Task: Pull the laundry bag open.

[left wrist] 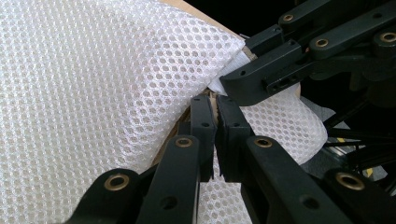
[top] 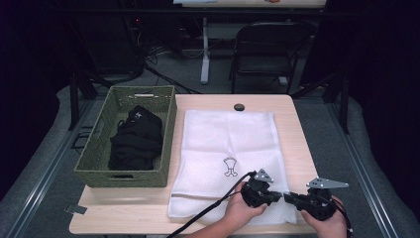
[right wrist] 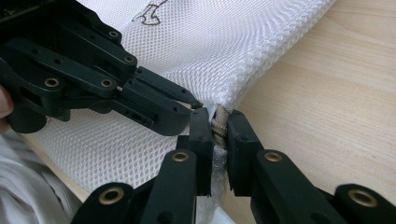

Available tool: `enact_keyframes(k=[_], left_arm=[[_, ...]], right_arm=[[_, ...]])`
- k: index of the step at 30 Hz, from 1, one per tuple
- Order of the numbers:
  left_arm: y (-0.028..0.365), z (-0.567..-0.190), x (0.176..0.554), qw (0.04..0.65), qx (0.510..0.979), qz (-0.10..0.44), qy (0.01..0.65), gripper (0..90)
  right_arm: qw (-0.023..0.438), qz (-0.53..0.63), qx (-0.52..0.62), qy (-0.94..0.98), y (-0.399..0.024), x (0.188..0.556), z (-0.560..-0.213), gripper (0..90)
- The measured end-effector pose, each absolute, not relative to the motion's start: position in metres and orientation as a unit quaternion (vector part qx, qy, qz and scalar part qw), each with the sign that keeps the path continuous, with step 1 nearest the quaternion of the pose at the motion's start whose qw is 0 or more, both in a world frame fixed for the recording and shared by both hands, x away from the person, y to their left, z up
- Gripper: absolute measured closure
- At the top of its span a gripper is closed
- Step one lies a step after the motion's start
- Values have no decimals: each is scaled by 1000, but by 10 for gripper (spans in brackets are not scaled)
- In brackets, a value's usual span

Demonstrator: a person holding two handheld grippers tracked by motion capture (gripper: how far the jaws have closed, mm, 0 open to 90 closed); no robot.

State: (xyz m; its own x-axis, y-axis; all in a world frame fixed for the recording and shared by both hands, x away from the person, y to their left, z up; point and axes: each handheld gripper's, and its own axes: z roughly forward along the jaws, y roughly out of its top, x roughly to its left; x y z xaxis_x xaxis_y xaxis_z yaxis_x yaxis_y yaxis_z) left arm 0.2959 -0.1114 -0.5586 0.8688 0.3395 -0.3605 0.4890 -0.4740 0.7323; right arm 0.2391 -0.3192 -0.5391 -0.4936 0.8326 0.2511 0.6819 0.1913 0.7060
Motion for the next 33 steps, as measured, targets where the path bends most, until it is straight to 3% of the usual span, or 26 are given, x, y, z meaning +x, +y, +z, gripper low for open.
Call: enact_keyframes(k=[33], left_arm=[[-111,-556,294,452,852,-81,253,872]], right_arm=[[106,398,495,765,-318,237,-537,827]])
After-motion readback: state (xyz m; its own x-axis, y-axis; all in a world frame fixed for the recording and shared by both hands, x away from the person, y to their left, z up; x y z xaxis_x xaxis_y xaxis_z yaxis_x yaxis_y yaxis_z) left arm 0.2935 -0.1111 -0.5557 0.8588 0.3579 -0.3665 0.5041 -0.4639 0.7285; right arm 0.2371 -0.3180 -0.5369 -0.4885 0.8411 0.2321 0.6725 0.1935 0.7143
